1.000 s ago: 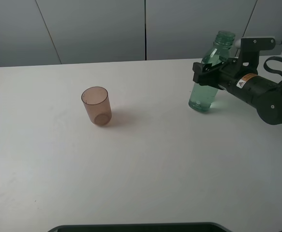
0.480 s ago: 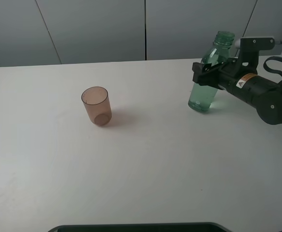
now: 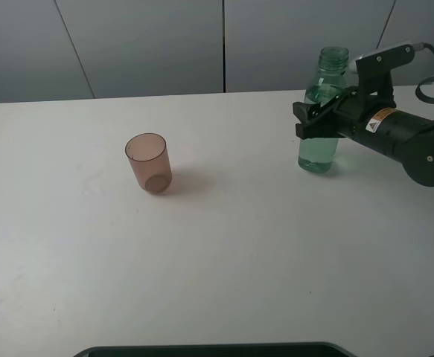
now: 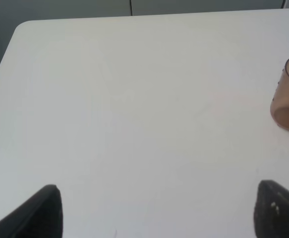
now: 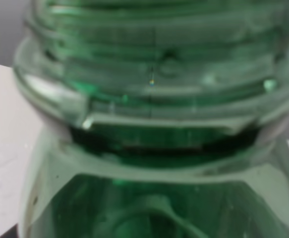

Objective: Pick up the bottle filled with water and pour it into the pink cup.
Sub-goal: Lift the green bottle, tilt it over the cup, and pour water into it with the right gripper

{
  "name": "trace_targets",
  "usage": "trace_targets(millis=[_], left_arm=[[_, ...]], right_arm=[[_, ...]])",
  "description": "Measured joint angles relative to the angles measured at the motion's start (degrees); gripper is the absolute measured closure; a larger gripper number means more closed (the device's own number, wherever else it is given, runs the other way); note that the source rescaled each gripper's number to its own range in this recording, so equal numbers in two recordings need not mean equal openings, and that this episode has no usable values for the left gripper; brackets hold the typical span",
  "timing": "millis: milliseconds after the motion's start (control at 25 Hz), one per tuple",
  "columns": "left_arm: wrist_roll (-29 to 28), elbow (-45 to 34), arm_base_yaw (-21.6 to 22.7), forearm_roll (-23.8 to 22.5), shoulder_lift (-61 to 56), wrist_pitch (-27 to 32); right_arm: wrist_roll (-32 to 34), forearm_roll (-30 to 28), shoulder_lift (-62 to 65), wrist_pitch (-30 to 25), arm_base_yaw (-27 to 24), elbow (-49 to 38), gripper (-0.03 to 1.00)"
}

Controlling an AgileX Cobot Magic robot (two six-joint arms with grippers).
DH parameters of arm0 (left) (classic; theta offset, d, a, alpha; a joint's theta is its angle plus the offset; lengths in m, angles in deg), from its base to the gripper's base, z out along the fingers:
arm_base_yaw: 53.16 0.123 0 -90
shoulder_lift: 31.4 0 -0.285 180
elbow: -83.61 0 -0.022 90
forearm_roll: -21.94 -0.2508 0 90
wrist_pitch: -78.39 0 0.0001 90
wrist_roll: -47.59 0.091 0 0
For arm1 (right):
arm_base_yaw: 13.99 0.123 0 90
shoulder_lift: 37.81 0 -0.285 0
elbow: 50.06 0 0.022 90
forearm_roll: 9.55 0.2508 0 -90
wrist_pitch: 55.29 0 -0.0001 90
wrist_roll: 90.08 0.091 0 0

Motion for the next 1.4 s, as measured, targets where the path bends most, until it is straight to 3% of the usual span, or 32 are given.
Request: trace_targets(millis=[240,520,1000,1400], left_arm=[[0.0,0.0,0.0,0.0,0.0,0.0],[0.0,0.0,0.0,0.0,0.0,0.0],[0.0,0.0,0.0,-0.1,0.0,0.0],[-0.1,0.0,0.0,-0.1,0.0,0.0]], right_arm=[[-1.8,-3.3,4.7,-6.5,0.0,0.2,0.96],[-7.1,-3.4,5.4,-13.3,4.7,2.9,0.96],[-24.7,7.7,5.4,-18.7,15.4,6.6,0.96],[-31.2,11.5,4.3,-23.2,20.7,13.0,0.96]])
